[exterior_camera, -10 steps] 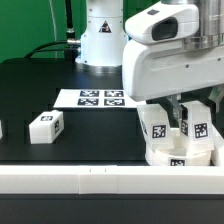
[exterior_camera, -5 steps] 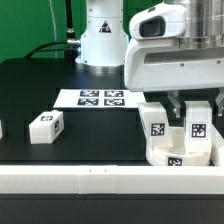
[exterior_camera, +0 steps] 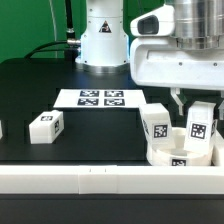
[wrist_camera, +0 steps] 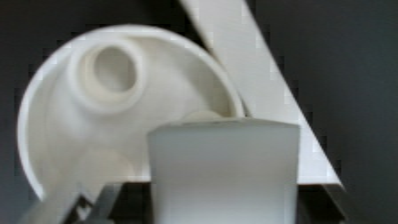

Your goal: Assemble stool

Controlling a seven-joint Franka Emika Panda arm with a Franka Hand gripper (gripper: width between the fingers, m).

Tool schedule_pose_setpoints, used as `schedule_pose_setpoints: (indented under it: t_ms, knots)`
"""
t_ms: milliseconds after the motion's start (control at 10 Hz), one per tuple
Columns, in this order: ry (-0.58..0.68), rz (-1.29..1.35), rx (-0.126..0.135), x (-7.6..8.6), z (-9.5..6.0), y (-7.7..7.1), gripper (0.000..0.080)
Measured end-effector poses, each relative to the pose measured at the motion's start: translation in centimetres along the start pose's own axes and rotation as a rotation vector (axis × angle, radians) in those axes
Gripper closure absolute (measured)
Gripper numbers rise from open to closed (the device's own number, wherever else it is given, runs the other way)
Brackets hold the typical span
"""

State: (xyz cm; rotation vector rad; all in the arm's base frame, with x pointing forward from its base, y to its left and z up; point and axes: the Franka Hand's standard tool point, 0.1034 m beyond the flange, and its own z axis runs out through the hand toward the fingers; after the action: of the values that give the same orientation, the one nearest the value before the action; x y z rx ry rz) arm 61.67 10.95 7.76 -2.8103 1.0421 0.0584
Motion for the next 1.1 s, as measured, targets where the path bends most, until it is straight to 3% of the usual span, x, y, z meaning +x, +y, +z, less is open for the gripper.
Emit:
schedule_pose_setpoints:
  t_ms: [300,1100]
  knots:
    - [0.003,0.277,0.028,-0.12,0.04,-0.5,0.0459]
    - [-0.031,0.713,0.043,-0.56,0.12,-0.88,0.0459]
